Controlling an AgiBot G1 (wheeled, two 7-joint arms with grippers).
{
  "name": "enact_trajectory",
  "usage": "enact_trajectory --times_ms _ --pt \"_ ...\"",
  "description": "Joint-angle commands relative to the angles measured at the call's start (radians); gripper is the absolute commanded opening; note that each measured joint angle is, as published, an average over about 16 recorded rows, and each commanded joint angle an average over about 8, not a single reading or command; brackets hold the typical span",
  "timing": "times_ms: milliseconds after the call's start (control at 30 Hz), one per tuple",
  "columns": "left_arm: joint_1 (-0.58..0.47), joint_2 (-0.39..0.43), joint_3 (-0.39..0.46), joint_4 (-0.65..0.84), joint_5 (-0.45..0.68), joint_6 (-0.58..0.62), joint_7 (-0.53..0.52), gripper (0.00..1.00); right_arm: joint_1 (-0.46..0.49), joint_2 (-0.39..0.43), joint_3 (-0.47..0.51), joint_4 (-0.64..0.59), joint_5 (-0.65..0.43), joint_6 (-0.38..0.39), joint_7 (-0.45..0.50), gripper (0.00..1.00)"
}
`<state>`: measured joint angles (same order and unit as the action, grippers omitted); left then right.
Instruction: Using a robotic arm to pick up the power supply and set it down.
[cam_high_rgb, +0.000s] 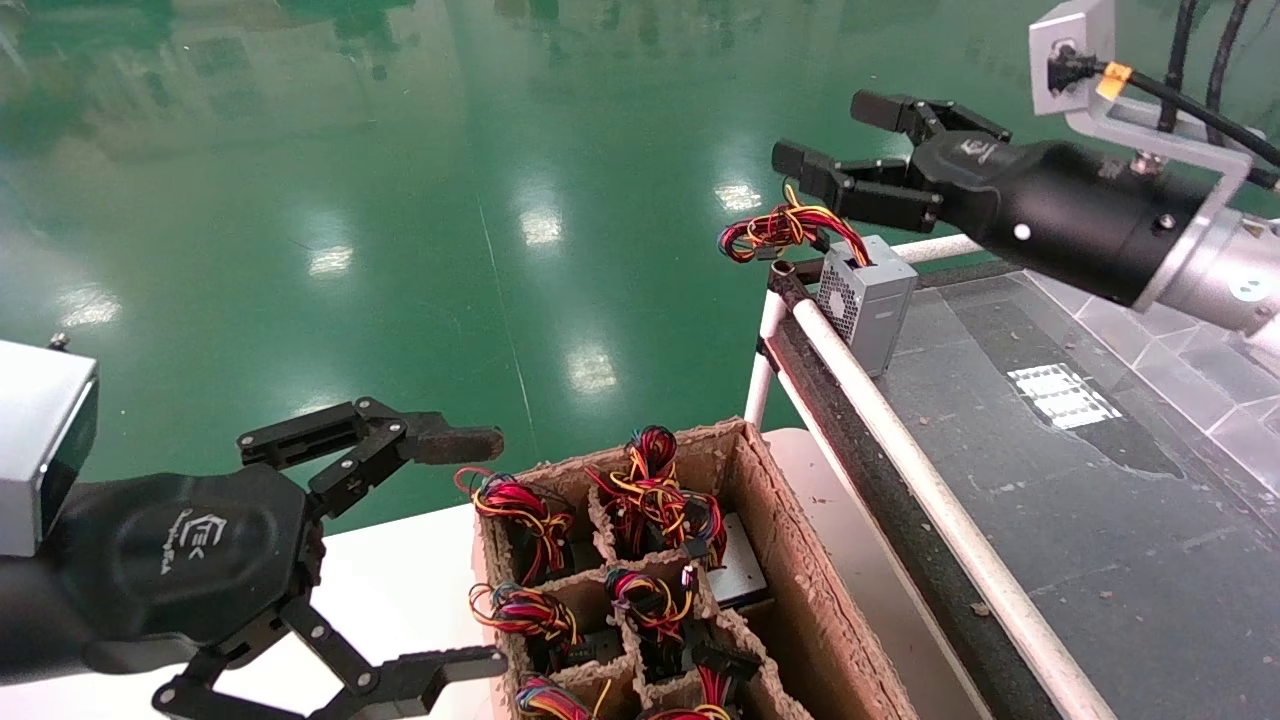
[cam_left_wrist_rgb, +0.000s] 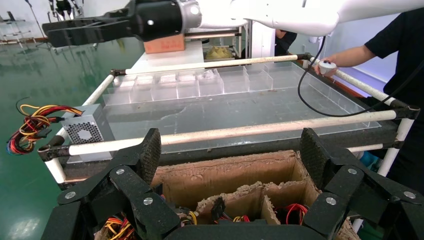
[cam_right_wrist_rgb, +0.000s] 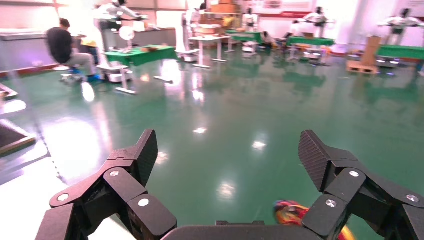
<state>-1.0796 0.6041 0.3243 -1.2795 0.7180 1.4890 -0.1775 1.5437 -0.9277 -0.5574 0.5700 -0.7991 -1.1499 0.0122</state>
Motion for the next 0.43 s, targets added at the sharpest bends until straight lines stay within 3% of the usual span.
enact_trajectory --times_ms 33,433 --pt "0.000 0.000 0.000 0.000 0.000 0.000 0.000 1.00 -0.028 0.019 0.017 0.043 0.004 -0.021 0.010 1.00" --pt "0.000 0.000 0.001 0.000 0.000 0.000 0.000 1.00 -0.174 0.118 0.103 0.265 0.025 -0.128 0.065 1.00"
